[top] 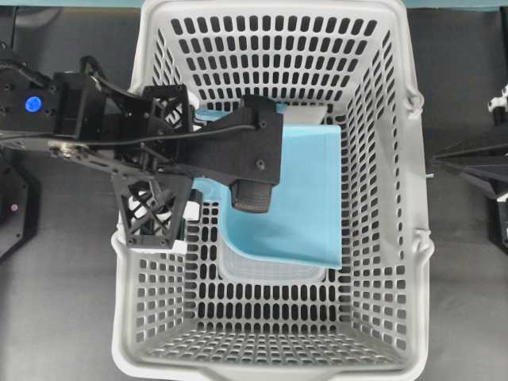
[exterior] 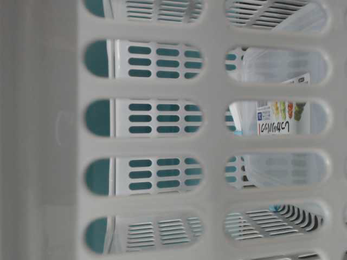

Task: Pick up the dustpan from the shopping basket with the left arm.
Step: 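Lift the light-blue dustpan upward out of the basket with the left gripper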

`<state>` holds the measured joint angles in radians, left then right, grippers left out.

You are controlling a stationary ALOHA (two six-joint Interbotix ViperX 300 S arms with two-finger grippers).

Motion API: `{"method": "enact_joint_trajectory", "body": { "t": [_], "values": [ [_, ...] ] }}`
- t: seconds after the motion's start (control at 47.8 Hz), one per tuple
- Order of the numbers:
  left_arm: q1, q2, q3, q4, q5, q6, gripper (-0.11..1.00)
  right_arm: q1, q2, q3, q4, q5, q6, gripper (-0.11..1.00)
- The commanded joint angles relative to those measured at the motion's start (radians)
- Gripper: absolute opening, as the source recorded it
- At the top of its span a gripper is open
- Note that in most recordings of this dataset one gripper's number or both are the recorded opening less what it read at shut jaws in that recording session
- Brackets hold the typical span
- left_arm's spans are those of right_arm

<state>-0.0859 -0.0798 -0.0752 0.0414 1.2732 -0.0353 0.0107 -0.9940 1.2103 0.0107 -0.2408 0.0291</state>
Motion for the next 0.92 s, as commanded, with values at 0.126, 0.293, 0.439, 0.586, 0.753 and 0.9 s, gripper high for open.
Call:
{"method": "enact_joint_trajectory", "body": {
  "t": [0.126,0.293,0.439,0.586,0.753,0.9],
  "values": [
    [-0.009,-0.009,-0.014,0.003,-0.005,0.000,0.28,0.000,0.006,-0.008,0.003,-0.006,0.002,-0.01],
    [-0.012,-0.008,-0.015,0.003,-0.005,0.000,0.28,0.000,0.006,-0.008,0.003,-0.006,0.002,-0.01],
    [-0.015,-0.006,-0.014,0.003,-0.005,0.000,0.28,0.002,0.006,-0.009,0.003,-0.006,0.002,-0.01],
    [-0.017,-0.006,-0.011,0.003,-0.005,0.000,0.28,0.002,0.006,-0.008,0.003,-0.006,0.002,-0.01],
    [-0.020,-0.005,-0.009,0.005,-0.005,-0.002,0.28,0.000,0.006,-0.006,0.003,-0.006,0.002,-0.01],
    [-0.021,0.002,-0.009,0.003,-0.005,-0.003,0.28,0.000,0.006,-0.006,0.003,-0.006,0.002,-0.01]
  ]
}}
